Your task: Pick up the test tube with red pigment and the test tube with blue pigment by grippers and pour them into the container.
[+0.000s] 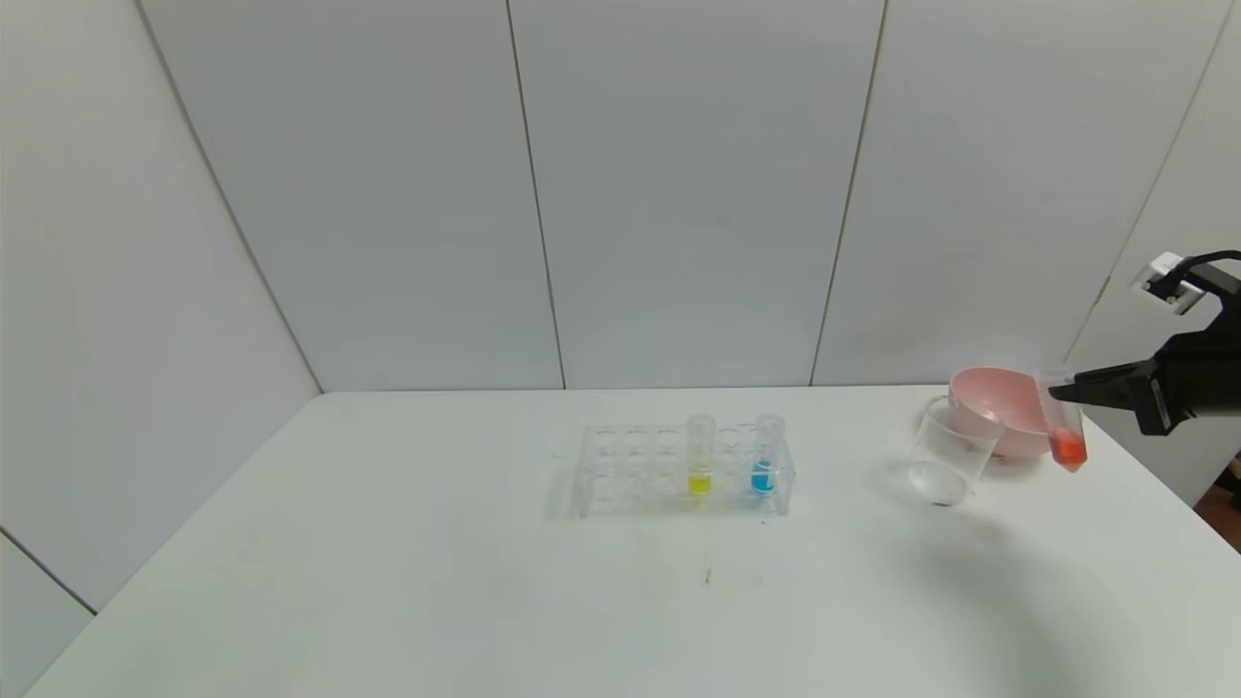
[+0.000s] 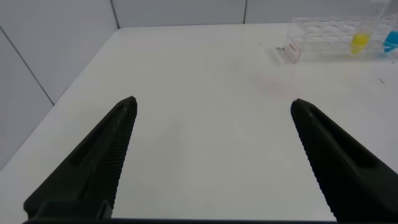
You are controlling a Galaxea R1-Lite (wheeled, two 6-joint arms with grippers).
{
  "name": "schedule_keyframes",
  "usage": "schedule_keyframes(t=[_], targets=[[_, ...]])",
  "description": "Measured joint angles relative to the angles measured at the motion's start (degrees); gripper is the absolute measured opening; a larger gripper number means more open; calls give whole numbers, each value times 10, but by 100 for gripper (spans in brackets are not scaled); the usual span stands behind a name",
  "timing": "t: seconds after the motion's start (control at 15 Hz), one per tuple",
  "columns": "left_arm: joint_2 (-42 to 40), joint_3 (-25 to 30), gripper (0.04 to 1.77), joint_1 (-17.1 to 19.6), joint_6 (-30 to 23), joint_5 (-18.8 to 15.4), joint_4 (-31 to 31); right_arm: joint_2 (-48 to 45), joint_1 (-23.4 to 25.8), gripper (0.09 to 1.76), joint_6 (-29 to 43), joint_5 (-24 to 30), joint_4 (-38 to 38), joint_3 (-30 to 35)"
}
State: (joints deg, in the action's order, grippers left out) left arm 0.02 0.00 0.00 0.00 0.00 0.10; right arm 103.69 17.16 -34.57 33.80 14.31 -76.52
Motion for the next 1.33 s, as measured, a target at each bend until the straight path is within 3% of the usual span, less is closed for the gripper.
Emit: schedule_keyframes(t=[0.13, 0.33, 0.6, 0.93, 1.33], targets=[[0, 0, 176, 0, 0, 0, 0, 15, -21, 45, -27, -27, 65, -56], [0, 0, 176, 0, 0, 0, 0, 42, -47, 45, -57, -74, 99, -115], [0, 0, 176, 0, 0, 0, 0, 71, -58, 45, -115, -142, 206, -205], [0, 0, 176, 0, 0, 0, 0, 118, -62, 45, -180, -166, 346, -348], [0, 0, 176, 0, 0, 0, 0, 145, -90, 45, -286, -252, 374, -380]])
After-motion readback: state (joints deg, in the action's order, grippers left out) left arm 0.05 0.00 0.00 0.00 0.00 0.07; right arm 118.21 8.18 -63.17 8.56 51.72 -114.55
